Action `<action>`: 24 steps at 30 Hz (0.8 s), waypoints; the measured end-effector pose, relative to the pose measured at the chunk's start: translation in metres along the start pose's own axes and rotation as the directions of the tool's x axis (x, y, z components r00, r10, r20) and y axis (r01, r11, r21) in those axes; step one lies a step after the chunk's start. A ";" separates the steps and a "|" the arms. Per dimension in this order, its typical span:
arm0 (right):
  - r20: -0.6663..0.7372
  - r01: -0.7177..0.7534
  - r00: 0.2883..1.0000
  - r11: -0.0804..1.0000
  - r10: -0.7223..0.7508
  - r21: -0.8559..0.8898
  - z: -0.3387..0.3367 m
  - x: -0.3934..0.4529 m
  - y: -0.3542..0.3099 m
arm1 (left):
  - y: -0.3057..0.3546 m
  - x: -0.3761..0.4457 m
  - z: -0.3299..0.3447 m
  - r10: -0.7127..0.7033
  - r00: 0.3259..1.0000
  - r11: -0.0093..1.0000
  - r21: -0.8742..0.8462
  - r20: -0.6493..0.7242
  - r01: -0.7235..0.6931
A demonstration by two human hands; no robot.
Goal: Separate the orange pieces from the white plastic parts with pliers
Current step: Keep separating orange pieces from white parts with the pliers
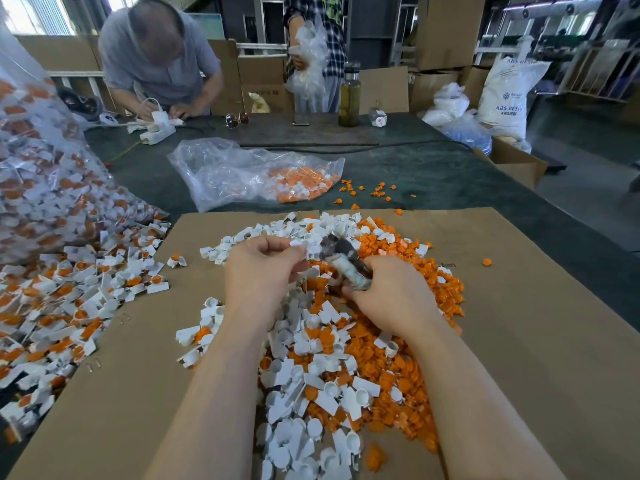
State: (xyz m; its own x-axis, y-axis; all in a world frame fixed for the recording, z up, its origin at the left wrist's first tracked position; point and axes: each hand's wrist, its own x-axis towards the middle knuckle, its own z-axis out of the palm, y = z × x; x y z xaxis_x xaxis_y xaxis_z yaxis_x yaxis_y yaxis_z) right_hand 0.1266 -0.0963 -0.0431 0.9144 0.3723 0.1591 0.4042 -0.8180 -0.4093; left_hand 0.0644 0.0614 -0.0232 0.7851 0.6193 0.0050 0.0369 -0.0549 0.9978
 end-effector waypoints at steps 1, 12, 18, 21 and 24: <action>-0.054 0.006 0.999 0.997 -0.002 0.071 0.000 0.000 -0.001 | 0.000 -0.001 0.002 -0.005 1.000 0.999 -0.034 0.014 0.006; -0.376 0.135 0.922 0.834 0.092 0.536 -0.003 -0.007 -0.020 | 0.004 -0.013 0.017 -0.046 0.988 0.972 -0.222 0.149 0.079; -0.436 0.148 0.895 0.857 0.097 0.493 -0.002 -0.008 -0.021 | 0.007 -0.017 0.020 0.000 0.988 0.974 -0.224 0.157 0.035; -0.460 0.164 0.884 0.867 0.083 0.471 -0.001 -0.009 -0.022 | 0.008 -0.018 0.020 0.054 0.992 0.979 -0.201 0.118 -0.030; -0.481 0.170 0.872 0.867 0.088 0.468 -0.001 -0.009 -0.023 | 0.008 -0.018 0.021 0.111 0.990 0.987 -0.123 0.090 -0.100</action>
State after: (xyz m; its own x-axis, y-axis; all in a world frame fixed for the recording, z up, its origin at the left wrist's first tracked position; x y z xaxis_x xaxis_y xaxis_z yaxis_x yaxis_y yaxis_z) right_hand 0.1093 -0.0816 -0.0346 0.8438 0.0414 0.5351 0.4960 -0.4409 -0.7480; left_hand 0.0636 0.0330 -0.0167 0.8368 0.5364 0.1098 -0.1175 -0.0199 0.9929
